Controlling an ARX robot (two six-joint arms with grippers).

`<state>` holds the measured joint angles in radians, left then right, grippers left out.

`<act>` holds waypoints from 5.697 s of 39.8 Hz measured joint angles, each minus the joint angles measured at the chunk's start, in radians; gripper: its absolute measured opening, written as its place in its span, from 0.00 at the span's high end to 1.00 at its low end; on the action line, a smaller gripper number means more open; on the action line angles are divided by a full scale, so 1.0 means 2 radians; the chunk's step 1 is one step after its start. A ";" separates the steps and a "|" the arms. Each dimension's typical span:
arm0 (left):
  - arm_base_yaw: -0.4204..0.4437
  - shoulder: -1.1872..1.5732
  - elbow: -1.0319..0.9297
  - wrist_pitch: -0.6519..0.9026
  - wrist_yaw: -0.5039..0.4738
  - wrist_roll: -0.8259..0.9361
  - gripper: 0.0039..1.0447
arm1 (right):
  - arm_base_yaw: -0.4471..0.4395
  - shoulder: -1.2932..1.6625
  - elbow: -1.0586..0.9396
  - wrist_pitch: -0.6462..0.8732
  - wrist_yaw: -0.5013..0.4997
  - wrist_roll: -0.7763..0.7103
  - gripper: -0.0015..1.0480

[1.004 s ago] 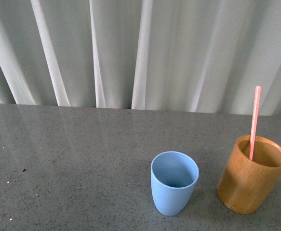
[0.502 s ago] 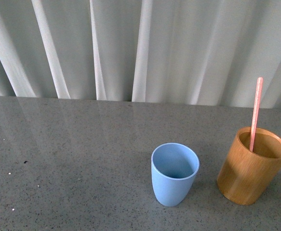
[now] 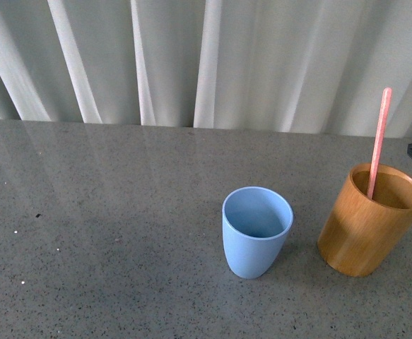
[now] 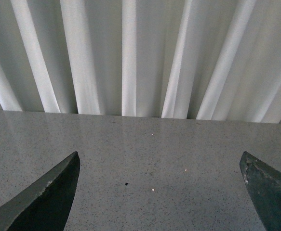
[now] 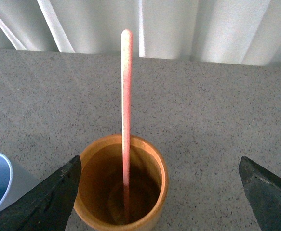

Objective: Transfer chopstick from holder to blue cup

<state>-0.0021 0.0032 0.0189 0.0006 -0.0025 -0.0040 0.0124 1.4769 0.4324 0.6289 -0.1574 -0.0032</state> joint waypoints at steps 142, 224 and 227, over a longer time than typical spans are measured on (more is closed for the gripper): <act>0.000 0.000 0.000 0.000 0.000 0.000 0.06 | 0.254 0.158 0.149 0.107 0.117 0.035 0.68; 0.000 0.000 0.000 0.000 0.000 0.000 0.06 | -0.006 -0.593 -0.205 -0.167 0.078 0.002 0.99; 0.000 0.000 0.000 0.000 0.000 0.000 0.06 | -0.006 -0.608 -0.205 -0.182 0.078 0.002 0.99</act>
<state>-0.0021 0.0032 0.0189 0.0006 -0.0021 -0.0044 0.0013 0.2619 0.0227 0.2649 -0.0013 0.0006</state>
